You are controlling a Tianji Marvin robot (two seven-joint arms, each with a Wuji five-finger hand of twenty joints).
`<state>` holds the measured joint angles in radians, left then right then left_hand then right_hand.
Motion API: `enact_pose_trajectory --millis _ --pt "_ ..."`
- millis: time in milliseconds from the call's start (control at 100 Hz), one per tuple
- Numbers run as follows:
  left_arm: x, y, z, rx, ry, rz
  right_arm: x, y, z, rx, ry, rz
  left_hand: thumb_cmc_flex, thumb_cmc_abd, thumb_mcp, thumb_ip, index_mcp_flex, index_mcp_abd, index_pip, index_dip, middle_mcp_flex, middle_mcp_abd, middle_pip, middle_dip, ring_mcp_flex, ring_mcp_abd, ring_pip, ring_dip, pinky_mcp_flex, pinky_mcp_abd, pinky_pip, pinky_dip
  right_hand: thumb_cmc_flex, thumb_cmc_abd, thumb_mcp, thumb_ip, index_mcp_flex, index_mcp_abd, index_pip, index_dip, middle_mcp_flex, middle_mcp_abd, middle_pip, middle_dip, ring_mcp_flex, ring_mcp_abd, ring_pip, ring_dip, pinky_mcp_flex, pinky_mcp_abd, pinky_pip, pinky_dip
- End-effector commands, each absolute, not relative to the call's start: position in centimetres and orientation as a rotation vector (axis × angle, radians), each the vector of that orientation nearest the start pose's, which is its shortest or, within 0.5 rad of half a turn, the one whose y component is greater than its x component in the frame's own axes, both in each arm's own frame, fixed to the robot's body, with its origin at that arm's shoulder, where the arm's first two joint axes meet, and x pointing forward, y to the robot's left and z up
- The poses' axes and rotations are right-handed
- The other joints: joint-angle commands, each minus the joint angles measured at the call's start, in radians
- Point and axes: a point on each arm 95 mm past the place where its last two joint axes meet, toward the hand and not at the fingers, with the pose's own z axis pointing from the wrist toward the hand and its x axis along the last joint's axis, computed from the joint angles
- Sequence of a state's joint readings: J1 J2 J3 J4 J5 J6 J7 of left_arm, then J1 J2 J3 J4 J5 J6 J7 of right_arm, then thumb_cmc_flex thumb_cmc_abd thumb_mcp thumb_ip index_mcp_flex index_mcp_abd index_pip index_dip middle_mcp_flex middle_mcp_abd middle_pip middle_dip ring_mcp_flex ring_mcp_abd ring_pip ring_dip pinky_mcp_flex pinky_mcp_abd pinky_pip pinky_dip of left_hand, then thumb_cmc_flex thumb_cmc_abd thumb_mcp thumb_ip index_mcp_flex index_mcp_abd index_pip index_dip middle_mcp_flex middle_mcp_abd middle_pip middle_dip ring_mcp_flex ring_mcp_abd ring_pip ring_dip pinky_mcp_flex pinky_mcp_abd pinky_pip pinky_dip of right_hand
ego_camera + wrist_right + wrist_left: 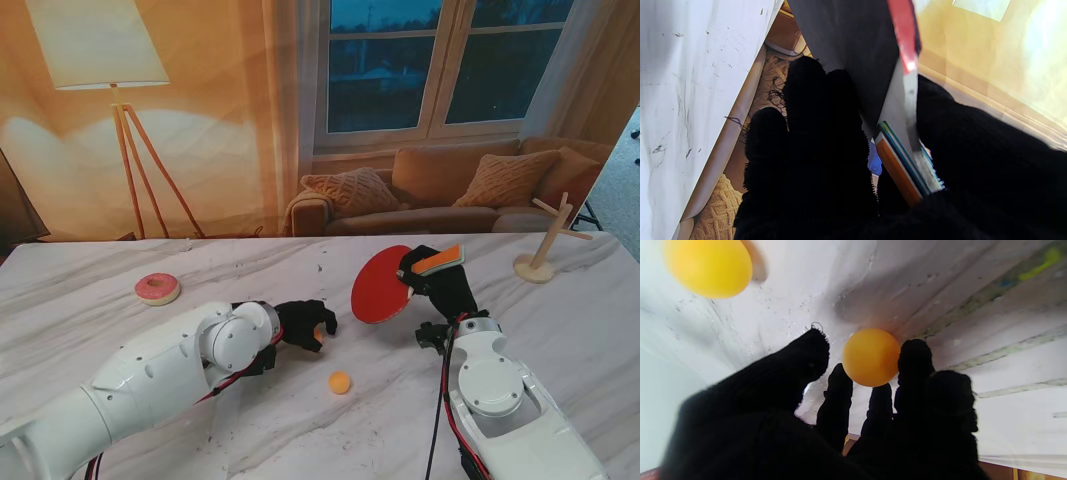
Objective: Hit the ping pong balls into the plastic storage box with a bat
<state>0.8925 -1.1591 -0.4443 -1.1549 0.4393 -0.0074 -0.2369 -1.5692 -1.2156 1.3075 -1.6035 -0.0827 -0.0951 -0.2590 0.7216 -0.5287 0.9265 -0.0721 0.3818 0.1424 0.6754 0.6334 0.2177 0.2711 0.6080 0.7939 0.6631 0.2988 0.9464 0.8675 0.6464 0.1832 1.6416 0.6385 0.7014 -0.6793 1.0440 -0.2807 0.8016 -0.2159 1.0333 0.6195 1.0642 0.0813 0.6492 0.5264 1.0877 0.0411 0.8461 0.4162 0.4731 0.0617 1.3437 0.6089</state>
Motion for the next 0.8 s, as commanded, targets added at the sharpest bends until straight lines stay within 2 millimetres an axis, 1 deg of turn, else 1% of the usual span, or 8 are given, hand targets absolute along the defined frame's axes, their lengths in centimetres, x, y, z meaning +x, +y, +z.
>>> enact_pose_trajectory --millis 0,150,360,420,490,570,590,790 --pt "47.28 -13.42 -36.01 -1.38 2.149 -1.417 41.53 -1.3 -29.35 -2.2 -0.522 -2.528 0.018 -0.043 0.05 -0.006 -0.004 0.006 0.04 0.029 0.021 0.014 0.03 0.035 0.051 0.076 0.037 -0.003 0.061 -0.226 0.083 -0.031 0.151 0.106 0.117 0.033 0.142 -0.03 0.088 0.027 0.014 -0.207 0.009 -0.014 -0.061 -0.092 -0.026 0.004 -0.009 -0.027 0.007 0.014" --pt "47.2 -13.49 -36.25 -1.376 2.146 -1.421 41.56 -1.29 -29.36 -2.201 -0.521 -2.527 0.059 -0.054 0.091 -0.008 -0.008 0.03 0.123 0.087 0.041 0.006 0.082 0.073 0.082 0.046 0.087 0.012 0.081 -0.241 0.09 -0.054 0.151 0.105 0.117 0.033 0.142 -0.03 0.088 0.027 0.015 -0.207 0.009 -0.013 -0.061 -0.092 -0.025 0.004 -0.009 -0.027 0.007 0.015" --pt "47.17 -13.57 -36.38 -1.378 2.143 -1.421 41.65 -1.25 -29.34 -2.198 -0.522 -2.528 0.105 -0.052 0.12 -0.006 0.022 0.037 0.209 0.144 0.093 0.003 0.127 0.1 0.12 0.034 0.118 0.022 0.112 -0.247 0.094 -0.075 0.151 0.106 0.117 0.033 0.142 -0.03 0.088 0.027 0.015 -0.206 0.009 -0.013 -0.061 -0.093 -0.025 0.004 -0.009 -0.028 0.007 0.015" --pt "47.23 -13.62 -36.45 -1.378 2.143 -1.422 41.68 -1.24 -29.34 -2.198 -0.522 -2.528 0.116 -0.06 0.12 -0.016 0.03 0.036 0.23 0.158 0.11 0.0 0.137 0.106 0.124 0.037 0.117 0.023 0.112 -0.246 0.095 -0.079 0.151 0.106 0.117 0.033 0.142 -0.03 0.088 0.027 0.015 -0.206 0.01 -0.013 -0.061 -0.093 -0.025 0.004 -0.009 -0.028 0.007 0.015" --pt "47.3 -13.64 -36.51 -1.372 2.145 -1.426 41.7 -1.23 -29.33 -2.197 -0.521 -2.528 0.144 -0.09 0.113 -0.054 0.054 0.032 0.259 0.167 0.163 -0.006 0.165 0.121 0.13 0.048 0.109 0.022 0.112 -0.23 0.095 -0.083 0.151 0.105 0.117 0.033 0.142 -0.03 0.088 0.027 0.016 -0.207 0.01 -0.013 -0.061 -0.093 -0.025 0.005 -0.01 -0.028 0.007 0.015" --pt "47.33 -13.64 -36.59 -1.365 2.144 -1.432 41.71 -1.2 -29.32 -2.197 -0.519 -2.524 0.162 -0.114 0.109 -0.077 0.074 0.027 0.286 0.169 0.196 -0.008 0.185 0.132 0.137 0.052 0.105 0.02 0.116 -0.221 0.095 -0.085 0.151 0.106 0.117 0.033 0.142 -0.03 0.088 0.027 0.016 -0.205 0.01 -0.013 -0.061 -0.093 -0.025 0.005 -0.01 -0.028 0.007 0.015" --pt "47.33 -13.65 -36.62 -1.366 2.143 -1.434 41.71 -1.19 -29.32 -2.197 -0.518 -2.523 0.17 -0.123 0.11 -0.089 0.079 0.024 0.309 0.157 0.212 -0.008 0.185 0.176 0.14 0.055 0.104 0.019 0.118 -0.217 0.095 -0.088 0.151 0.105 0.117 0.033 0.142 -0.03 0.088 0.027 0.016 -0.206 0.01 -0.013 -0.06 -0.093 -0.024 0.005 -0.01 -0.028 0.007 0.015" --pt "47.33 -13.71 -36.78 -1.373 2.13 -1.452 41.72 -1.14 -29.38 -2.203 -0.515 -2.517 0.207 -0.153 0.094 -0.109 0.128 -0.012 0.385 0.126 0.34 -0.024 0.161 0.322 0.152 0.069 0.103 0.016 0.123 -0.19 0.102 -0.088 0.151 0.105 0.118 0.033 0.142 -0.03 0.088 0.027 0.017 -0.206 0.01 -0.013 -0.061 -0.093 -0.024 0.004 -0.009 -0.028 0.007 0.015"
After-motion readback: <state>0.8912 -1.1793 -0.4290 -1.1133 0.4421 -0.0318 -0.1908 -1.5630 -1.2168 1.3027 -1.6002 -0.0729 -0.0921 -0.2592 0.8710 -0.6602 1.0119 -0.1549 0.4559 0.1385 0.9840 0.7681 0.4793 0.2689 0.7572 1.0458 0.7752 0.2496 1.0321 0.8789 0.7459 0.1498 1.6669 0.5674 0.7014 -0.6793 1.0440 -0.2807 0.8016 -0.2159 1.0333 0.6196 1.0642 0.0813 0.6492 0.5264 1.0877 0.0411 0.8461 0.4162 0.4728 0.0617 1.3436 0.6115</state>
